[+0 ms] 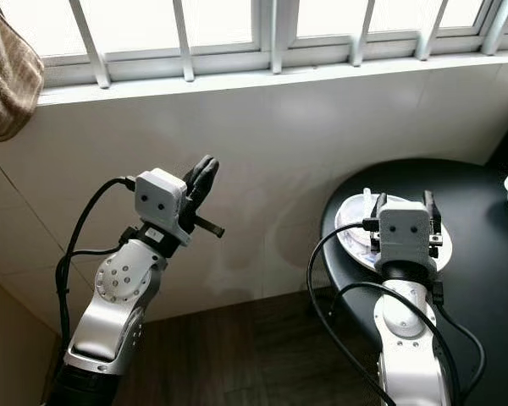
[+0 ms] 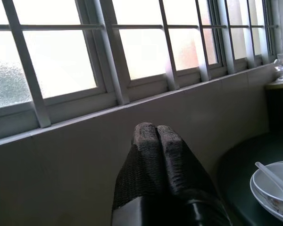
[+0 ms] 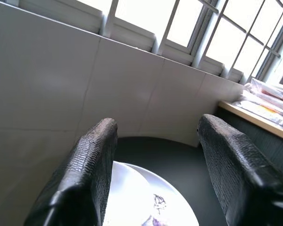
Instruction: Kitchen organization
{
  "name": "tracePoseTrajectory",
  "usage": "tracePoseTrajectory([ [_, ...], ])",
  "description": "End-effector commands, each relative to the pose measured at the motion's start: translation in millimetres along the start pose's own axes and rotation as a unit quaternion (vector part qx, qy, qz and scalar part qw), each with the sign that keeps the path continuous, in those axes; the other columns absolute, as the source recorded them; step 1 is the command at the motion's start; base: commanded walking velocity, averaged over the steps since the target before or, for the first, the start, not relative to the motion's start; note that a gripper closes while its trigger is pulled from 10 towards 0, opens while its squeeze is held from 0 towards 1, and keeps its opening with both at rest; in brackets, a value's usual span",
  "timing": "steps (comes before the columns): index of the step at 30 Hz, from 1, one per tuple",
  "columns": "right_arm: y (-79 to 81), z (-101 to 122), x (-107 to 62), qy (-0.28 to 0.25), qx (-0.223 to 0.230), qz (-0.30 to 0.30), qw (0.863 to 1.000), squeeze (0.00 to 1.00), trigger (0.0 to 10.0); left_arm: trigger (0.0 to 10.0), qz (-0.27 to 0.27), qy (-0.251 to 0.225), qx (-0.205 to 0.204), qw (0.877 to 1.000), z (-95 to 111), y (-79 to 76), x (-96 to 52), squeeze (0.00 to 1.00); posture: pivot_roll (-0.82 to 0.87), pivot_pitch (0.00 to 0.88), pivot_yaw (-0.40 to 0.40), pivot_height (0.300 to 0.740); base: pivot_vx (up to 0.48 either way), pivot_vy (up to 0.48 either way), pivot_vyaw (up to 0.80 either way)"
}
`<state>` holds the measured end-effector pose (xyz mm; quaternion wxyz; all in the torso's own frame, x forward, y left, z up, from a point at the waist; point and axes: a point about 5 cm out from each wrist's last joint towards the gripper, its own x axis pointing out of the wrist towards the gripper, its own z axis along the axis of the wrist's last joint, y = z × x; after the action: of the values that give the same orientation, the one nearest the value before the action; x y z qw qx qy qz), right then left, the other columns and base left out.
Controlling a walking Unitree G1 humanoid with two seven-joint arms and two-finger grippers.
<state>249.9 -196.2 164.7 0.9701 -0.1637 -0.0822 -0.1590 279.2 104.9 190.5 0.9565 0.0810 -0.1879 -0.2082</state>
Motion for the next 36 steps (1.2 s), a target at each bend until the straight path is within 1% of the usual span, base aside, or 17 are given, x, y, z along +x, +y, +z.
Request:
tracePoseTrajectory([
  [1,1.2,-1.0,2.3,0.007,0.005,-0.001,1.000,0.00,10.0,10.0,0.007,0.001,0.001,1.000,0.8,3.9,-0.4,0.00,0.07,0.000,-0.032,0.740,0.000,0.000,0.00],
  [10,0.4,-6.4,3.1,0.025,0.001,-0.007,1.000,0.00,10.0,10.0,0.005,0.003,-0.002,1.000,0.2,3.6,-1.0,0.00,0.07,0.000,-0.030,0.740,0.000,0.000,0.00],
  [12,1.2,-6.1,3.6,0.024,-0.006,-0.007,1.000,0.00,10.0,10.0,0.006,0.003,-0.008,1.000,0.1,3.6,-0.9,0.00,0.08,0.000,-0.030,0.740,0.246,0.000,0.00],
  [22,6.1,-7.3,3.4,0.026,-0.008,-0.001,1.000,0.00,10.0,10.0,0.008,0.000,-0.012,1.000,0.9,4.0,-0.8,0.00,0.08,0.000,-0.031,0.740,0.254,0.000,0.00],
  [36,3.9,-8.7,2.4,0.032,-0.011,-0.004,0.999,0.00,10.0,10.0,0.004,0.002,-0.012,1.000,1.0,4.0,0.2,0.00,0.07,0.000,-0.028,0.740,0.262,0.000,0.00],
])
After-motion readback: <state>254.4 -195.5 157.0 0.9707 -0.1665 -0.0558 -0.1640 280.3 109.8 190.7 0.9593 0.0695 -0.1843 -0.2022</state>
